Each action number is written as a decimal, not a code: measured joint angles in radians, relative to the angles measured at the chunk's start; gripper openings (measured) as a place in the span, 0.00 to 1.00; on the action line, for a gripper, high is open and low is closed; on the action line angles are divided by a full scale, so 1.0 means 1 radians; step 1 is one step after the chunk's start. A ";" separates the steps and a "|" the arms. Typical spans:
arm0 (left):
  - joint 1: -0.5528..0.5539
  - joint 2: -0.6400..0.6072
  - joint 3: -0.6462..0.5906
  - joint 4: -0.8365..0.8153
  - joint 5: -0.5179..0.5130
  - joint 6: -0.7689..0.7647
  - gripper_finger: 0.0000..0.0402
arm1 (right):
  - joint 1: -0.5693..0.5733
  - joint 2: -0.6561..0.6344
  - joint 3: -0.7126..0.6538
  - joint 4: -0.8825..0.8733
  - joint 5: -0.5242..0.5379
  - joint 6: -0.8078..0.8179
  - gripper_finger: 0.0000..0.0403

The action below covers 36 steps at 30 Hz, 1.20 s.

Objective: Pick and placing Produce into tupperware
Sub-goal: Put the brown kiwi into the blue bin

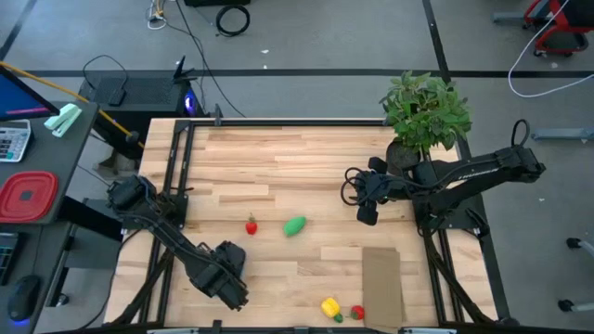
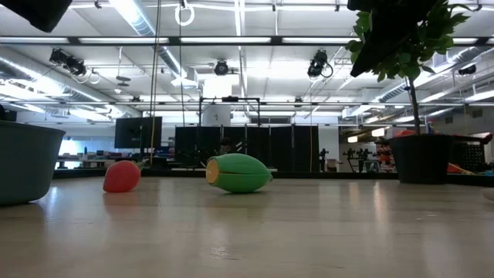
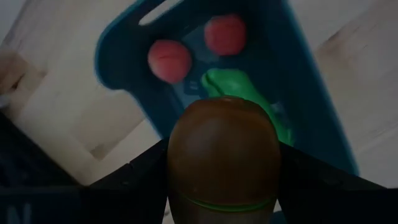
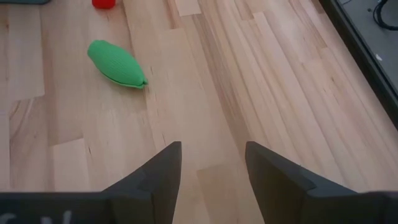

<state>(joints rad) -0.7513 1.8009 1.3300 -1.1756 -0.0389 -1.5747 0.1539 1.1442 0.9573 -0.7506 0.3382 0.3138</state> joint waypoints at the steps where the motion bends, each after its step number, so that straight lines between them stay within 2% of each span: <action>1: -0.001 -0.001 0.000 -0.003 0.004 0.012 0.60 | 0.000 0.000 0.000 0.000 0.000 0.000 0.47; 4: -0.011 -0.001 -0.001 0.012 0.032 0.030 0.62 | 0.000 0.000 0.000 0.000 0.000 0.000 0.47; 8: -0.032 -0.002 -0.056 0.148 0.042 0.032 0.60 | 0.000 0.000 0.000 0.004 0.000 0.000 0.47; 14: -0.050 -0.009 -0.184 0.352 0.049 -0.074 0.61 | 0.000 0.000 0.000 0.006 0.000 -0.001 0.47; 22: -0.043 -0.001 -0.214 0.343 0.054 -0.034 0.62 | 0.000 0.000 0.000 0.017 0.000 -0.002 0.47; 32: 0.006 -0.001 -0.210 0.330 0.065 0.084 0.76 | 0.000 0.000 0.000 0.019 0.000 -0.003 0.47; 36: 0.045 -0.001 -0.170 0.327 0.147 0.167 0.77 | 0.000 0.000 0.000 0.019 0.000 -0.013 0.47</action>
<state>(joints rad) -0.7060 1.8000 1.1603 -0.8488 0.1078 -1.4077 0.1539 1.1446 0.9573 -0.7314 0.3387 0.3009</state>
